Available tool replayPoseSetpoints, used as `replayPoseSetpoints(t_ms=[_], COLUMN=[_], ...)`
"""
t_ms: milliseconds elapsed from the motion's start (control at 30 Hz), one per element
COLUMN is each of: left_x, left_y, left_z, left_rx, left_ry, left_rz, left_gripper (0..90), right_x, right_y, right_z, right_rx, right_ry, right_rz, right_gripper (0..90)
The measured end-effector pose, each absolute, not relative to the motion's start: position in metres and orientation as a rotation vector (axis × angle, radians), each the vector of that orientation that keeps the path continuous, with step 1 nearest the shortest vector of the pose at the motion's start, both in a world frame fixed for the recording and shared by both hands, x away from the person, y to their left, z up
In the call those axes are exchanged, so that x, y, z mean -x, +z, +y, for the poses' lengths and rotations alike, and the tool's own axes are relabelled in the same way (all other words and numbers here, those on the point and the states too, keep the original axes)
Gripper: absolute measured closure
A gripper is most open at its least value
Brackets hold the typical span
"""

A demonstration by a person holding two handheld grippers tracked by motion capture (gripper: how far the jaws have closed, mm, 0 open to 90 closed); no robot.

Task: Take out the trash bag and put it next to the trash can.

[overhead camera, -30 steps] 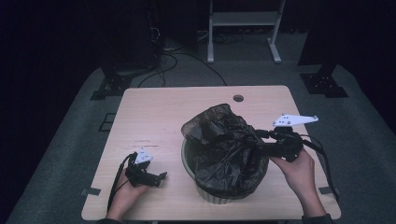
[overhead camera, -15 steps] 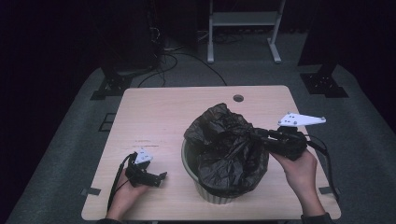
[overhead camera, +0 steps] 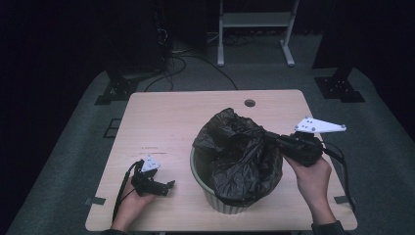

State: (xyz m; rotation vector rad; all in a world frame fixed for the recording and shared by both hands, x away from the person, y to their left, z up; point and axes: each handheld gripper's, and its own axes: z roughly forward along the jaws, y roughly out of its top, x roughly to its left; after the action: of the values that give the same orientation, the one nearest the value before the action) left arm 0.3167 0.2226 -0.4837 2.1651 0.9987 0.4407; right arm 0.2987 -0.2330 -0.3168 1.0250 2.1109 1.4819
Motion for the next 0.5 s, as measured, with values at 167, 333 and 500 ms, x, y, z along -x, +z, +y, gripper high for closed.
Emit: replayPoseSetpoints(t_ms=[167, 333, 500], left_x=[-0.317, -0.317, -0.317], left_y=[-0.484, -0.483, -0.483], left_z=[0.223, 0.223, 0.223], left_rx=[-2.165, -2.168, -2.167], left_ry=[0.441, 0.440, 0.439], left_rz=[0.999, 0.998, 0.998], left_gripper=[0.0, 0.0, 0.0], right_x=[-0.296, -0.294, -0.290], right_y=[-0.315, -0.312, -0.306], right_z=[-0.234, -0.237, -0.242], right_rx=[-1.016, -1.012, -1.010], right_ry=[1.544, 1.599, 1.661], right_rz=[2.054, 1.991, 1.895], right_gripper=[90.0, 90.0, 90.0])
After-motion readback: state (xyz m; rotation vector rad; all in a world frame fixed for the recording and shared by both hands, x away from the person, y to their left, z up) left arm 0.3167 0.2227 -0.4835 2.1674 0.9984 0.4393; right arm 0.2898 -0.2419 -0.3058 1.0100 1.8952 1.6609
